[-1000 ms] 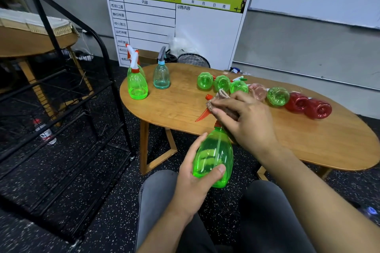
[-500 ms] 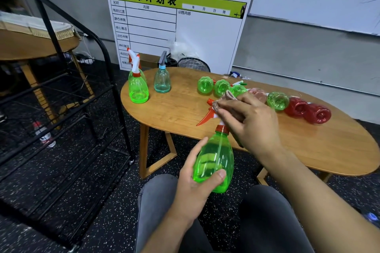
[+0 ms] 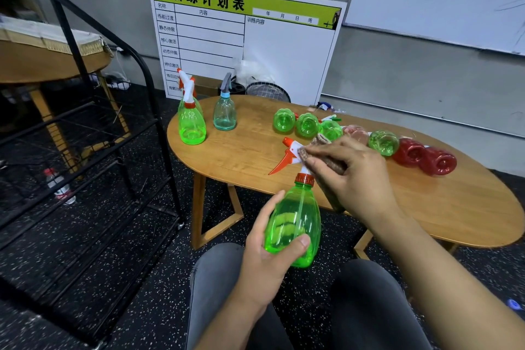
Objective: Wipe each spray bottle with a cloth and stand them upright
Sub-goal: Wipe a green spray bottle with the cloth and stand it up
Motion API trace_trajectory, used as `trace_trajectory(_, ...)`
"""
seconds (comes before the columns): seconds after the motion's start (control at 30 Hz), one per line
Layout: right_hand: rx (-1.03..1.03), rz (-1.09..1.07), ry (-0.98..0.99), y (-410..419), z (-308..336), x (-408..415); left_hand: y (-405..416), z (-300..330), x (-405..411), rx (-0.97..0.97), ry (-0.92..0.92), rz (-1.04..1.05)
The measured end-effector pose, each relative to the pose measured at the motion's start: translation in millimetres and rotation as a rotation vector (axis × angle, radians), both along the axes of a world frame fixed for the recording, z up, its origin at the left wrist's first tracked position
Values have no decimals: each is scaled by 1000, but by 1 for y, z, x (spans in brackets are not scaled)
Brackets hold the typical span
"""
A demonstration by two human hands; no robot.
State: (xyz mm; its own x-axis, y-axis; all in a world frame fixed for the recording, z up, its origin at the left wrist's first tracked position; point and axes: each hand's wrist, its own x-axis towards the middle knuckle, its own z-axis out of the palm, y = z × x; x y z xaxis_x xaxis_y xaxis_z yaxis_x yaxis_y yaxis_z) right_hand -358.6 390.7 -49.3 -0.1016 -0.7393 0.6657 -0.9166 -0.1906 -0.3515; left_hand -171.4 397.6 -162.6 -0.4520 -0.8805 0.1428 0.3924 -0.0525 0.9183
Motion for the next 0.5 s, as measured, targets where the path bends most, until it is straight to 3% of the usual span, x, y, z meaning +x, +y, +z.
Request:
trace_trajectory(0.2,178,264,-71,5,3,-3,0,2,1,-21,-1,20)
trace_trajectory(0.33,73,92,-45,3,2,-9,1,2,1,-3,0,-8)
trace_trajectory(0.43,-34,50,-206,-8,13,-10,1,3,1,-7,-1,-18)
trace_trajectory(0.5,19,94,-325,-16,23,-7,2,4,1,-12,-4,-33)
